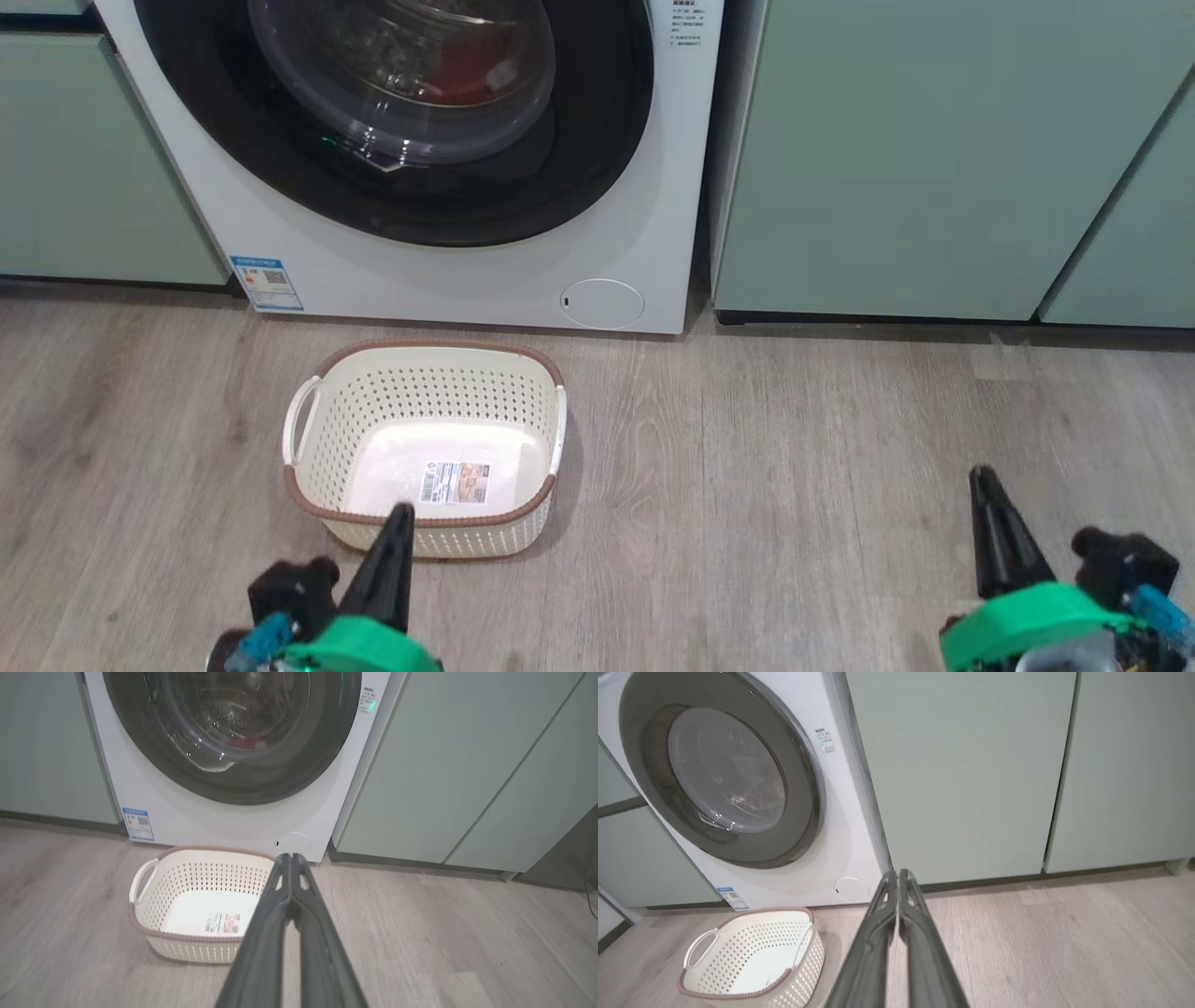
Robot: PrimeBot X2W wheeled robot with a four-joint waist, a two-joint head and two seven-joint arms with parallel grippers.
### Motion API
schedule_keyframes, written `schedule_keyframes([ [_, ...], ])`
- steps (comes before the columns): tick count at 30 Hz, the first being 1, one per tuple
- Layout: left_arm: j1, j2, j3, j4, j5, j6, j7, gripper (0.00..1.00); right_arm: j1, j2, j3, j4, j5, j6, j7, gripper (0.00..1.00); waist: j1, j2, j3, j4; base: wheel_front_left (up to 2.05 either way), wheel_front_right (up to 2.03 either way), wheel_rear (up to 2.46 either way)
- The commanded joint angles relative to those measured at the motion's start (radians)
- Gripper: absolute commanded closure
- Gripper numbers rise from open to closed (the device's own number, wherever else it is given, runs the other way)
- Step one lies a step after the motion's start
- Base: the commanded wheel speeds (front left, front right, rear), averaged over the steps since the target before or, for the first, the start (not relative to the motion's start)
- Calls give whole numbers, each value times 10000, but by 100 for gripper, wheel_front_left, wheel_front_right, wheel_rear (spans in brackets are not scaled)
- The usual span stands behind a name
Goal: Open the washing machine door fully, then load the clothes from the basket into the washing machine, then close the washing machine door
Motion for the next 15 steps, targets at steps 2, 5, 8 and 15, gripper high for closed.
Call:
schedule_keyframes([
  [2, -213, 4, 51, -230, -284, -22, 63, 100, -198, -3, -39, -208, 270, 0, 97, 100, 0, 0, 10, -7, 0, 0, 0],
  [5, -249, 13, 112, -221, -614, -45, 146, 100, -235, -4, -48, -209, 597, 0, 192, 100, 0, 0, 24, -15, 0, 0, 0],
  [8, -287, 22, 173, -210, -942, -69, 229, 100, -265, -5, -47, -220, 924, 0, 277, 100, 0, 0, 37, -24, 0, 0, 0],
  [15, -374, 38, 317, -194, -1701, -124, 421, 100, -338, -7, -46, -240, 1685, 0, 474, 100, 0, 0, 69, -44, 0, 0, 0],
])
